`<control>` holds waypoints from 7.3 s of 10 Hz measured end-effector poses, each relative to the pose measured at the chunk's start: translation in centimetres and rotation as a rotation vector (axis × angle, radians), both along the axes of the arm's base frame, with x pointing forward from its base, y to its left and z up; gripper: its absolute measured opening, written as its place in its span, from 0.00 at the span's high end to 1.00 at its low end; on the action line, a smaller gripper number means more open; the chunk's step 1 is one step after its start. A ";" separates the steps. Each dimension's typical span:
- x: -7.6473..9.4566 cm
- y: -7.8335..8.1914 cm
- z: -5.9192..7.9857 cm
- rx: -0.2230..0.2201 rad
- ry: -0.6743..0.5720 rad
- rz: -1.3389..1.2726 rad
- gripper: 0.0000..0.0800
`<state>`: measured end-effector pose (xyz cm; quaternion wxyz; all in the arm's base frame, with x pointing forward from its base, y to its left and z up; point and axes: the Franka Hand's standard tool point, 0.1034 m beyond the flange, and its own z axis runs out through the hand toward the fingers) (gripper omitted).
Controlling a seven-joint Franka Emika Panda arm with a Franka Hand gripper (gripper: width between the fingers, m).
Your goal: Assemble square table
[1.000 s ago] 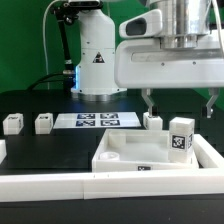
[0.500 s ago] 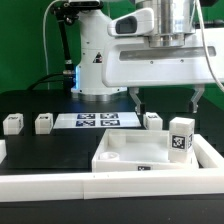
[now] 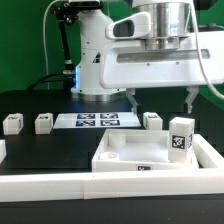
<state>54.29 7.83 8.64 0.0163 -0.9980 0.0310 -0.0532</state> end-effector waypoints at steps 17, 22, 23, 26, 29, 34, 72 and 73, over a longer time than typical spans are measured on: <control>-14.4 2.3 -3.6 -0.025 -0.031 0.111 0.19; -14.7 1.0 -4.1 -0.002 0.208 0.120 0.19; -15.0 1.0 -4.1 0.007 0.297 0.116 0.19; -15.5 2.1 -4.1 0.020 0.481 0.097 0.19; -15.8 3.2 -4.4 0.019 0.693 0.092 0.19; -16.7 2.1 -5.8 -0.038 1.012 0.094 0.19; -8.3 -4.5 1.7 0.035 0.273 0.013 0.64; -8.2 -4.7 1.5 0.027 0.212 0.016 0.64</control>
Offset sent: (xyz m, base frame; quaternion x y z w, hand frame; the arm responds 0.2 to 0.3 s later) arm -0.0647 0.0364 -0.0066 0.0211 0.0381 -0.0588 0.9973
